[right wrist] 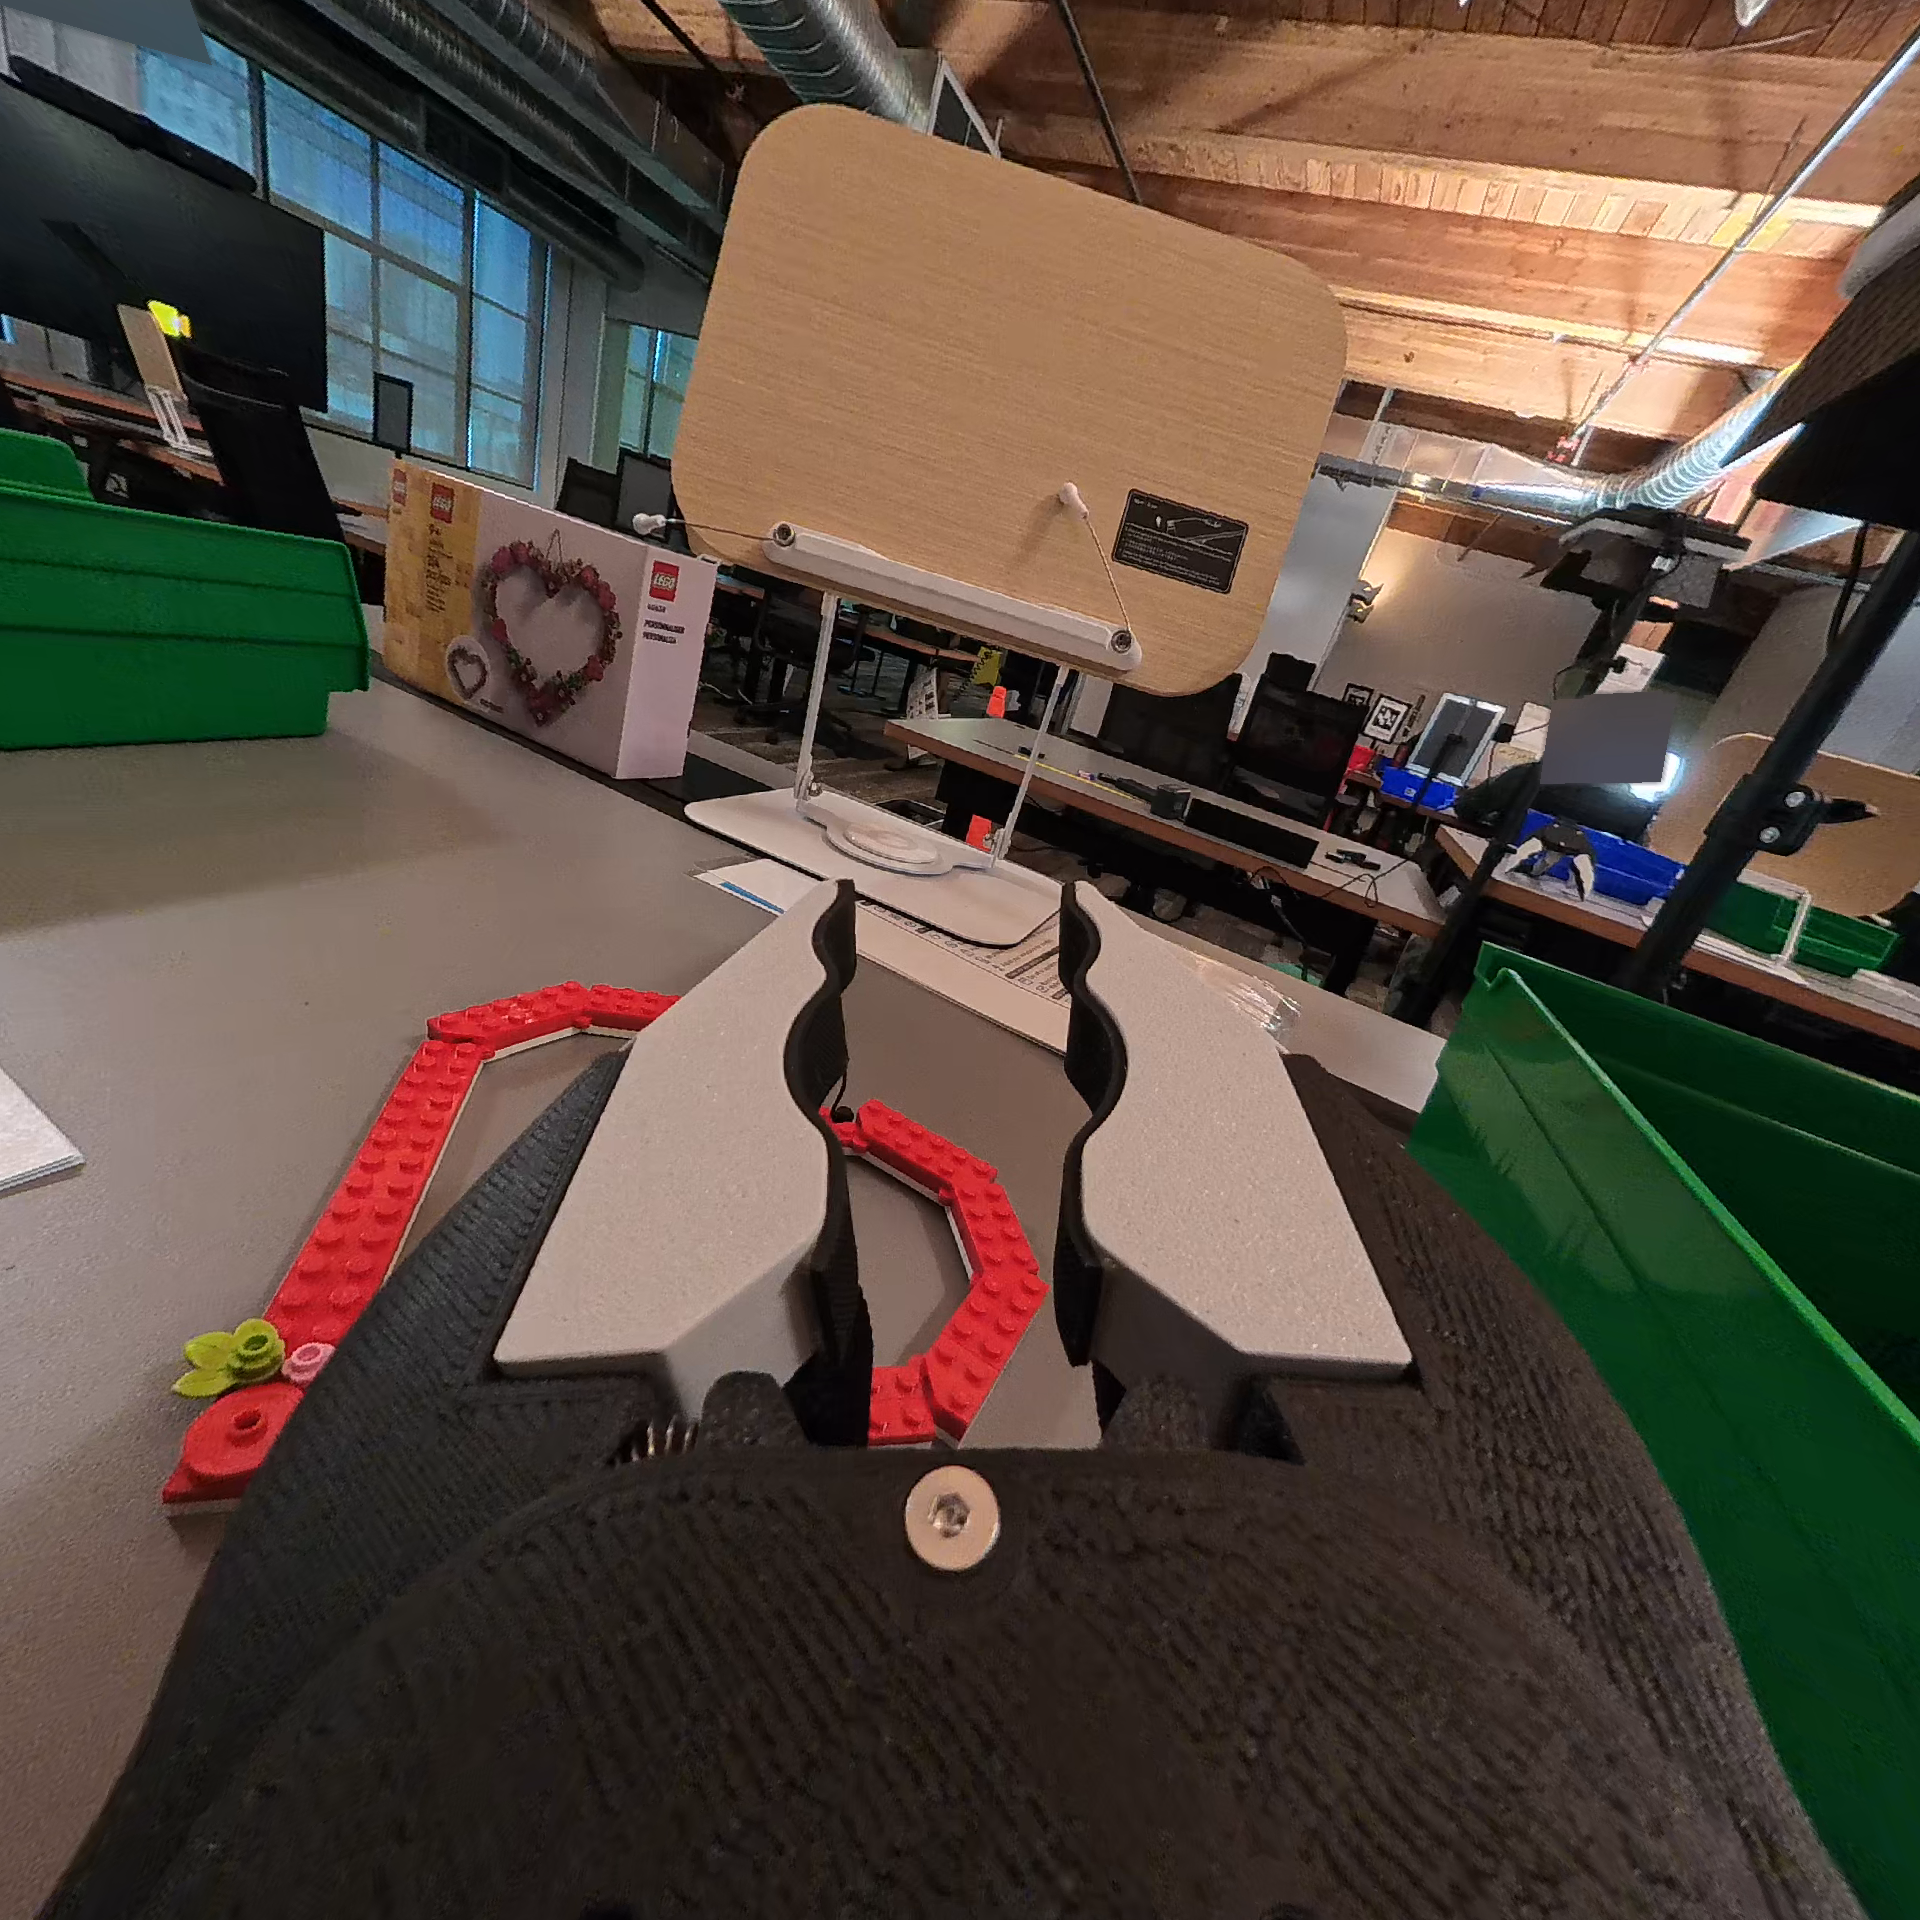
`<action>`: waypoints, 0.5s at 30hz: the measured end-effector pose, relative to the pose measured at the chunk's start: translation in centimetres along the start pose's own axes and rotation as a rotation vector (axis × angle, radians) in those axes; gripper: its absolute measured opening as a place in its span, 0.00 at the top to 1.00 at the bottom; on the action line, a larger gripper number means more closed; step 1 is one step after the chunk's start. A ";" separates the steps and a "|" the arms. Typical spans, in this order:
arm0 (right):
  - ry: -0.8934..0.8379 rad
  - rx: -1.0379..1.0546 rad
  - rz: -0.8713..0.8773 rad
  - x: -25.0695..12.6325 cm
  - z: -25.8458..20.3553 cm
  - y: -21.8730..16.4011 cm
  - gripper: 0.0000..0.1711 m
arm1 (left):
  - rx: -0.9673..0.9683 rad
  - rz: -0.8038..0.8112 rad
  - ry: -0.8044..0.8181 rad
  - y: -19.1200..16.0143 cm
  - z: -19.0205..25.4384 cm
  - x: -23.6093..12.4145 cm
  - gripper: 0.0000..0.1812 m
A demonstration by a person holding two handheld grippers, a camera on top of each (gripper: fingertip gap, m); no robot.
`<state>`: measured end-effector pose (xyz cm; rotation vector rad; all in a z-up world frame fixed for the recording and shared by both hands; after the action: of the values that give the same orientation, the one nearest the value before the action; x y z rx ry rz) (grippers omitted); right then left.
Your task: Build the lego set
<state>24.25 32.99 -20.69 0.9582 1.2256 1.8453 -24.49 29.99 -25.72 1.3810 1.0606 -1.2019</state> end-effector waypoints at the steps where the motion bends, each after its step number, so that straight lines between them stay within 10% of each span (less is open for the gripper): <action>1: 0.000 0.000 0.000 0.0 0.0 0.0 0.78 | 0.001 -0.007 0.008 0.0 -0.1 0.0 0.79; 15: -0.004 0.002 0.002 0.0 0.1 0.0 0.78 | 0.006 0.075 -0.003 -0.3 0.0 0.0 0.86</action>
<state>24.30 33.00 -20.69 0.9636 1.2245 1.8431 -24.81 30.02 -25.73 1.4112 0.9954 -1.1522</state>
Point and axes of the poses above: each gripper's, where its closed fingertips meet, x out along the fingers, y out of its top, z = x × y across the jaws, the point moved 6 cm from there along -x, back along the fingers, and after that the axes turned 2 degrees about z, right-handed, at the moved point
